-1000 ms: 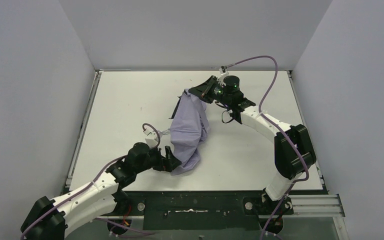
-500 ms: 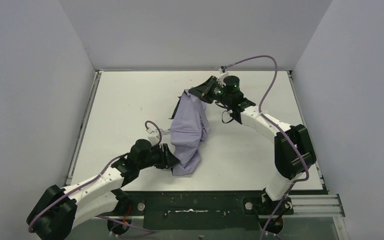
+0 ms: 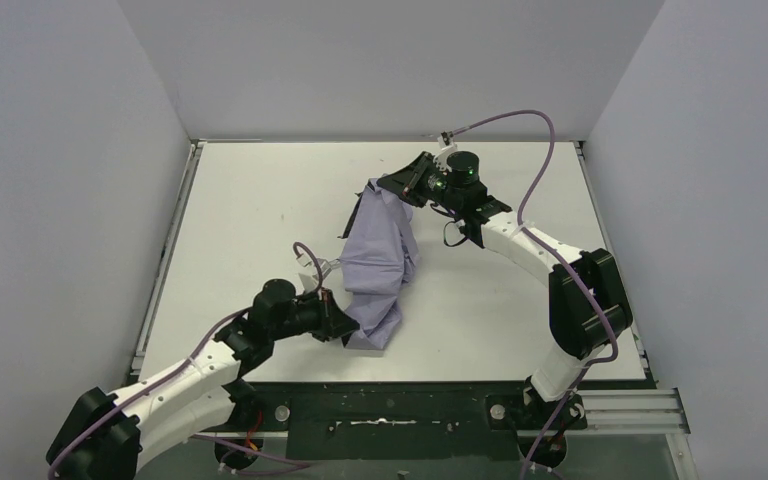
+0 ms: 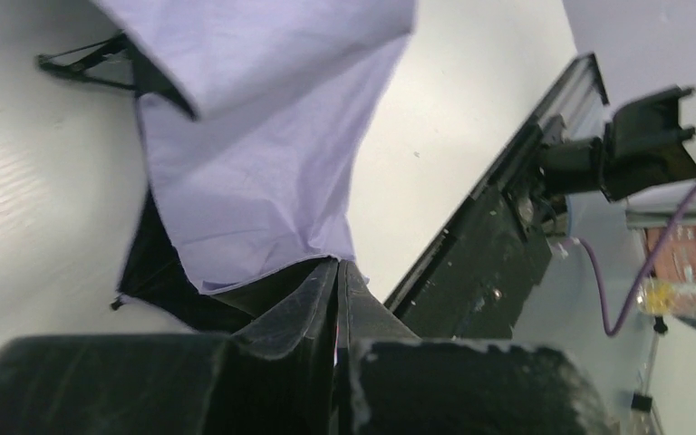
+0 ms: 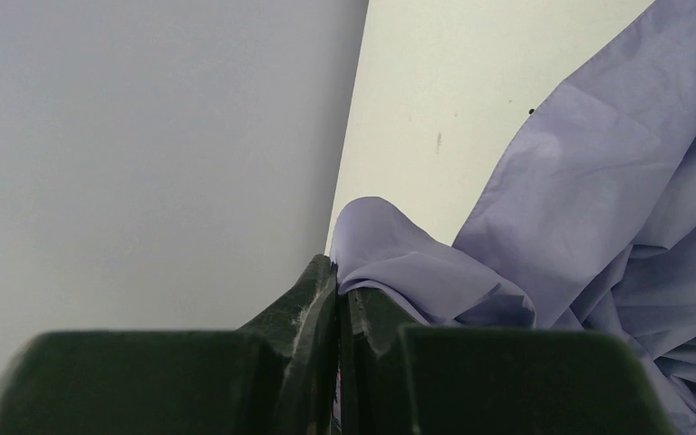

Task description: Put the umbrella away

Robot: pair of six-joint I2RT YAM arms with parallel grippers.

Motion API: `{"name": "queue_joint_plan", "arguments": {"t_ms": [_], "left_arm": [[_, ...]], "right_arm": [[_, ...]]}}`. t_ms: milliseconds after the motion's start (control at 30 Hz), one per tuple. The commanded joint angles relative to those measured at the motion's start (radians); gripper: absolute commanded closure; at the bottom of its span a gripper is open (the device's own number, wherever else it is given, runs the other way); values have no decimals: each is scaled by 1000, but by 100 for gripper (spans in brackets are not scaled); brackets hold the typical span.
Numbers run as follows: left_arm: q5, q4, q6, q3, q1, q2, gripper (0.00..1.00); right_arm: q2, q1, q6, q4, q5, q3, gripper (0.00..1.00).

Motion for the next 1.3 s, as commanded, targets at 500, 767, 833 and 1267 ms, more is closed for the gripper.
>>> {"name": "queue_joint_plan", "arguments": {"t_ms": [500, 767, 833, 1267], "left_arm": [[-253, -265, 141, 132, -464, 57, 63], [-459, -391, 61, 99, -461, -204, 17], [-499, -418, 42, 106, -457, -239, 13], [-459, -205, -46, 164, -468, 33, 14]], "right_arm": [[-36, -5, -35, 23, 5, 45, 100], [-42, -6, -48, 9, 6, 43, 100], [-42, -5, -48, 11, 7, 42, 100], [-46, -4, -43, 15, 17, 39, 100]]}}
